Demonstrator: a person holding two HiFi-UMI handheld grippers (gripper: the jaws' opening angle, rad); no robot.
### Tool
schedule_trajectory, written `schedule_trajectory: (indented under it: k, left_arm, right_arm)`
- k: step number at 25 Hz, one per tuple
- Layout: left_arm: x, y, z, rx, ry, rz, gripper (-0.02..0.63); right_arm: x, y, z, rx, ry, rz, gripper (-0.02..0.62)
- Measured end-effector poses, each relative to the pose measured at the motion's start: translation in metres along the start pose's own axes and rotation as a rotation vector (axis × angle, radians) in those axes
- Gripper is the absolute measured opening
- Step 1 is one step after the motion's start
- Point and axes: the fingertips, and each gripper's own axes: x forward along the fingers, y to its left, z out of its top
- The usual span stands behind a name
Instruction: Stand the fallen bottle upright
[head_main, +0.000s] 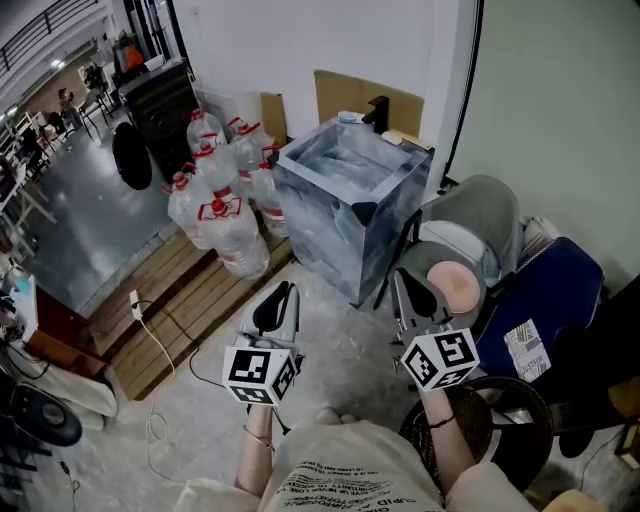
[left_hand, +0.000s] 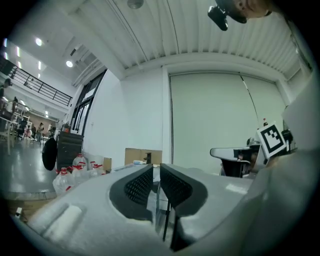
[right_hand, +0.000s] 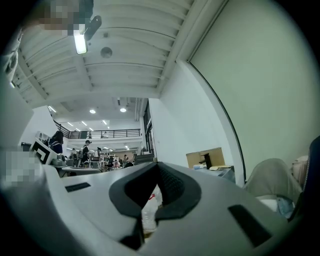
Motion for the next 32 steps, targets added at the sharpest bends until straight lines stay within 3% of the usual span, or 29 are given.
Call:
schedule_trajectory:
  k: [3,10,20,32]
  left_arm:
    - [0.009,0.001,0.001,-0.007,-0.005,0.002,0.130]
    - [0.023,0.008,0.007,-0.005,-0.029,0.022,0.276]
    - [0.076,0.038,-0.007,-0.016,-0.018,0.028,0.301]
    - [0.193,0.116,-0.014,-0.029,0.009,-0.022,0.304]
  right_arm:
    - [0.004,-0.006,-0.003,0.006,-0.003,0.004,0.003]
    - [0.015,-0.016,-0.005,0.022,0.002,0.002,0.003]
    - [0.063,-0.049,-0.024,0.034,0.030,-0.022,0.003]
    - [0.188,-0.090,-0.041,0.046,0.053,-0.084,0.003]
